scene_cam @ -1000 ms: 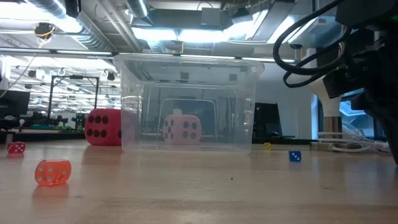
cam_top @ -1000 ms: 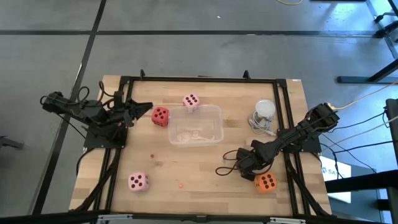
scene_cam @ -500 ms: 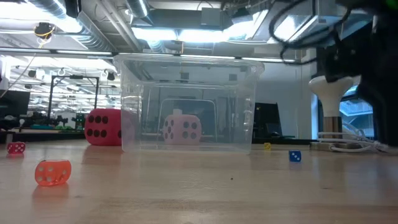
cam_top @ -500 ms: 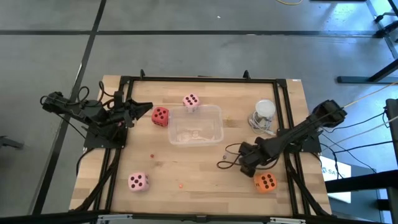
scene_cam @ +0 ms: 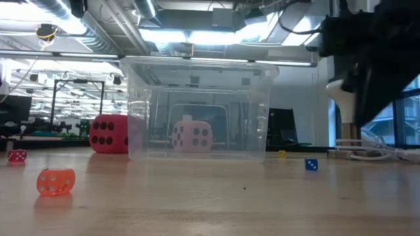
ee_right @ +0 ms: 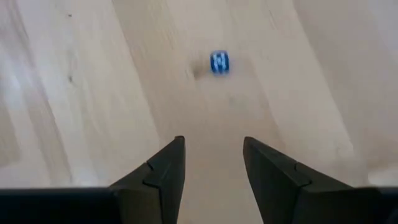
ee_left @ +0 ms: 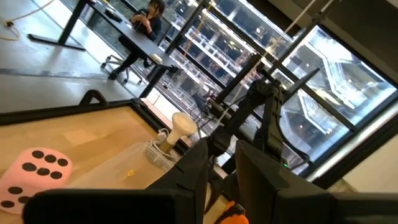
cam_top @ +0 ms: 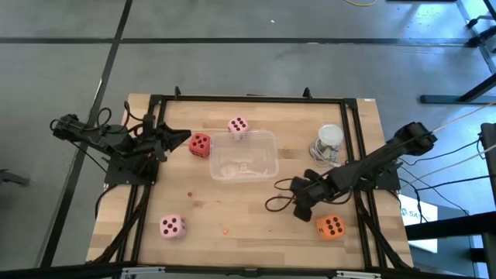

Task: Pick & Place Dice
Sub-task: Put the bottom small blue dice into the transparent bin

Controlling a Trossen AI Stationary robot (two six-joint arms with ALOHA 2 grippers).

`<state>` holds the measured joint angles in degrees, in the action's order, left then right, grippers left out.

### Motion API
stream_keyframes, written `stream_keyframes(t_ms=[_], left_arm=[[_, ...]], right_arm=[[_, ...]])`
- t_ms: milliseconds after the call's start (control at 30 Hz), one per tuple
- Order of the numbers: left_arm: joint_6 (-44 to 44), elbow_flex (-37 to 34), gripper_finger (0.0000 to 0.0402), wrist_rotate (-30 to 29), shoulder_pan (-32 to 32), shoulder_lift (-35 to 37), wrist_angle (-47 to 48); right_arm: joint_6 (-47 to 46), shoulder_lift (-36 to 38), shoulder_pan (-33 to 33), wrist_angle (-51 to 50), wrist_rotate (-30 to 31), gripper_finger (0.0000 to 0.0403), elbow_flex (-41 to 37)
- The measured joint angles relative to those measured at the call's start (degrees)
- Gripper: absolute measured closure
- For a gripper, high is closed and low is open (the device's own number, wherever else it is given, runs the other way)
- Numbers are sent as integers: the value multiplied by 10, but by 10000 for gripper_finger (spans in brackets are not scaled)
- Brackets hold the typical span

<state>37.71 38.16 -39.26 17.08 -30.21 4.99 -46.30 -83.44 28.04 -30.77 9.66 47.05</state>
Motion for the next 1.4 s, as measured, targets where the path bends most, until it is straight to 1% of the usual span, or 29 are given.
stream_keyframes(t_ms=[133, 233, 300, 400, 533, 900, 1067, 1200, 1267, 1400], left_arm=[[-5, 0, 325, 23, 0, -1, 1], [-27, 0, 325, 33, 0, -2, 1], [-40, 0, 325, 33, 0, -2, 0], [-54, 0, 325, 36, 0, -5, 1], [-69, 0, 325, 67, 0, -6, 5], [-75, 0, 325, 94, 0, -7, 17], [-71, 0, 325, 108, 0, -7, 17], [-71, 0, 325, 109, 0, -7, 17], [-71, 0, 325, 109, 0, -7, 17], [-71, 0, 325, 109, 0, -7, 17]], right_arm=[[38, -20, -3, 31, 85, 239, 0], [89, -31, -3, 78, 116, 239, 0], [103, -42, -4, 117, 111, 239, 0], [107, -58, -7, 145, 81, 239, 0], [107, -73, -7, 167, 79, 239, 1], [114, -119, -8, 187, 62, 239, 1], [124, -119, -9, 191, 58, 237, 1], [122, -117, -10, 192, 58, 212, 1], [118, -117, -10, 192, 58, 189, 1], [122, -117, -10, 187, 62, 131, 1]])
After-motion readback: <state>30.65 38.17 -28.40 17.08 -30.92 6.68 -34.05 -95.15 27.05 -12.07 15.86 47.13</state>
